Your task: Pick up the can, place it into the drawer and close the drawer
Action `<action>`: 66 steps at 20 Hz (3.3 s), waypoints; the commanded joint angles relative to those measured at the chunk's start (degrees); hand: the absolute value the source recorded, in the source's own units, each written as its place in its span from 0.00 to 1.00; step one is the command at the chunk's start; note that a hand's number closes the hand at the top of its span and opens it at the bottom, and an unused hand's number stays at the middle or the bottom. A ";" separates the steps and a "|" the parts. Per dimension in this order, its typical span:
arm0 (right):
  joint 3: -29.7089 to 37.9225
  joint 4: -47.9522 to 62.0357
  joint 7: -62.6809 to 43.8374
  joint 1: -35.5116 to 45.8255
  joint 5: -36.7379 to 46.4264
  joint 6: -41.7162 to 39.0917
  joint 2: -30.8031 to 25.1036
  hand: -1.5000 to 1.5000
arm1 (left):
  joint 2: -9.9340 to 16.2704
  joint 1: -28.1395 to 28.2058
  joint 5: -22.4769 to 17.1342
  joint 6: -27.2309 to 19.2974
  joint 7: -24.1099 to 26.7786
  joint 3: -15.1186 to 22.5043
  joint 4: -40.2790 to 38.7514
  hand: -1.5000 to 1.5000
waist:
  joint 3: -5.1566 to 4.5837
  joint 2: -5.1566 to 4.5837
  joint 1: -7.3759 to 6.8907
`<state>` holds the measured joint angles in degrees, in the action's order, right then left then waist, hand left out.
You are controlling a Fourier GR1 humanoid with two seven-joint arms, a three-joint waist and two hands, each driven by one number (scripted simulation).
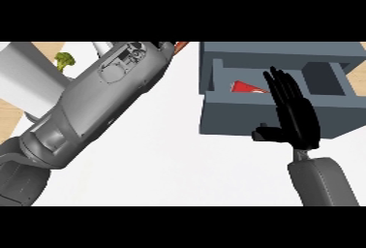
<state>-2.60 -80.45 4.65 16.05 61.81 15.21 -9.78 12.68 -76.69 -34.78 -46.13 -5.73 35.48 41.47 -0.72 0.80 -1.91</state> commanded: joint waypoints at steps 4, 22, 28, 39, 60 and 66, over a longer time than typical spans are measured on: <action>3.04 17.58 1.91 7.13 2.64 7.29 1.05 0.00 | 5.43 2.79 1.48 -0.06 -6.74 0.70 8.93 0.00 | 0.80 -0.73 -1.27; 12.62 49.07 2.47 31.07 6.83 23.91 -0.46 0.00 | 13.11 14.92 4.47 0.59 -10.16 0.95 23.94 0.00 | 0.87 -1.75 -2.24; 14.06 56.77 0.30 38.23 8.42 27.31 -0.22 0.00 | 18.48 23.06 3.89 3.92 -9.19 -0.11 31.20 0.00 | 0.81 -2.00 -3.73; 16.74 65.09 -0.31 47.35 7.85 27.01 -2.18 0.00 | 17.99 25.52 7.58 1.06 -10.05 0.84 36.29 0.00 | 0.93 -2.62 -4.53; 37.27 60.89 23.65 50.44 -18.45 15.85 3.77 0.00 | 19.75 35.48 7.46 3.02 -6.50 -2.66 40.02 0.00 | 0.93 -1.59 -1.72; 40.63 61.89 23.36 52.89 -22.76 11.97 3.72 0.00 | 19.95 37.78 9.89 1.16 -7.51 -2.29 42.57 0.00 | 0.83 -1.41 -1.03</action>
<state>34.56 -17.49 27.96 65.89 43.90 27.53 -7.43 32.22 -40.62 -26.04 -44.04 -12.34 33.08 82.15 0.38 -1.23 -2.63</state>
